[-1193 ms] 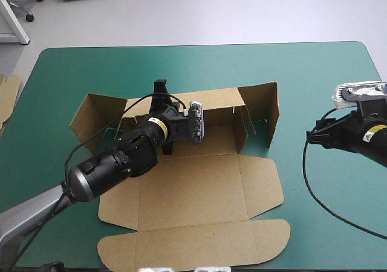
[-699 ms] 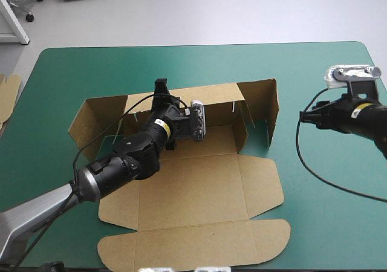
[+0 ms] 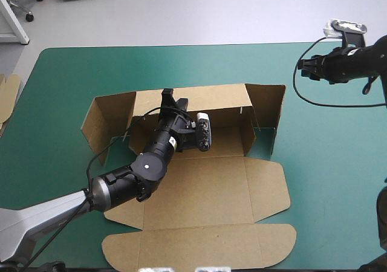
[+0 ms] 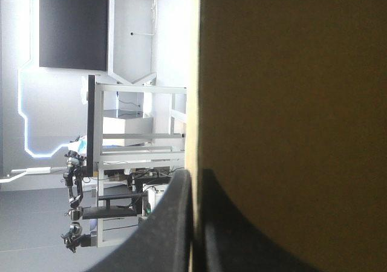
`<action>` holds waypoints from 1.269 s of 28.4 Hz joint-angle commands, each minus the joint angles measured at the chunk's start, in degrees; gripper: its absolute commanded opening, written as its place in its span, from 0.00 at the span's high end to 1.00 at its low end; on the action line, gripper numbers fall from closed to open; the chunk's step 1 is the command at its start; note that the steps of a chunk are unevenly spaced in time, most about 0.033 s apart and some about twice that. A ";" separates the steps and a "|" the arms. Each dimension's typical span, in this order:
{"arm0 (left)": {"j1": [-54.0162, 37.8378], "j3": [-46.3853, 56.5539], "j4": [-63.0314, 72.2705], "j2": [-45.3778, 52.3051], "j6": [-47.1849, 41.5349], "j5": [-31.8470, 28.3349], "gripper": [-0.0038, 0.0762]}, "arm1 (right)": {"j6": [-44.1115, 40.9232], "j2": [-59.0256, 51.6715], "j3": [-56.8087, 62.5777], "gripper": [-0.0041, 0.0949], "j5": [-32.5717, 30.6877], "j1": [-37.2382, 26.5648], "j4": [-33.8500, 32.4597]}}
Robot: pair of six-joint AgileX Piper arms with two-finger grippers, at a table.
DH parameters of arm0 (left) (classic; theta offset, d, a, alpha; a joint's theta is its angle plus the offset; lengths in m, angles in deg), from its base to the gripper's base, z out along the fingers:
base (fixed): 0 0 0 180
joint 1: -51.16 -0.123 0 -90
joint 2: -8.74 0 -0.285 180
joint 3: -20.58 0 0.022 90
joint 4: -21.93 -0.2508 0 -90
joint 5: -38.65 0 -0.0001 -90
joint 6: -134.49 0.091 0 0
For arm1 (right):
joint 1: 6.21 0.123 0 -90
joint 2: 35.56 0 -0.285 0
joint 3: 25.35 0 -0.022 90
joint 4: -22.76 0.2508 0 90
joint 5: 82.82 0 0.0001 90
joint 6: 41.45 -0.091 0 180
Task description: Fold the box
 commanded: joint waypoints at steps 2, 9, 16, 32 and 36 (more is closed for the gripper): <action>0.45 -1.56 -3.05 2.08 -1.92 -0.47 0.97 | 2.17 4.86 -7.52 0.47 0.71 -0.52 7.81; 0.45 -1.56 -3.05 2.08 -2.04 -0.61 0.97 | 4.32 17.14 -17.86 0.52 -4.98 0.45 13.00; 0.45 -1.56 -3.05 2.08 -2.18 -1.03 0.97 | 7.07 20.20 -17.87 0.62 -8.01 2.42 13.00; 0.45 -1.56 -3.05 1.01 -2.18 -0.66 0.97 | 10.59 14.80 -8.62 0.62 -11.13 2.30 14.57; 0.45 -1.56 -3.05 1.01 -2.56 -0.84 0.97 | 14.24 11.05 -2.79 0.65 -8.75 2.30 18.78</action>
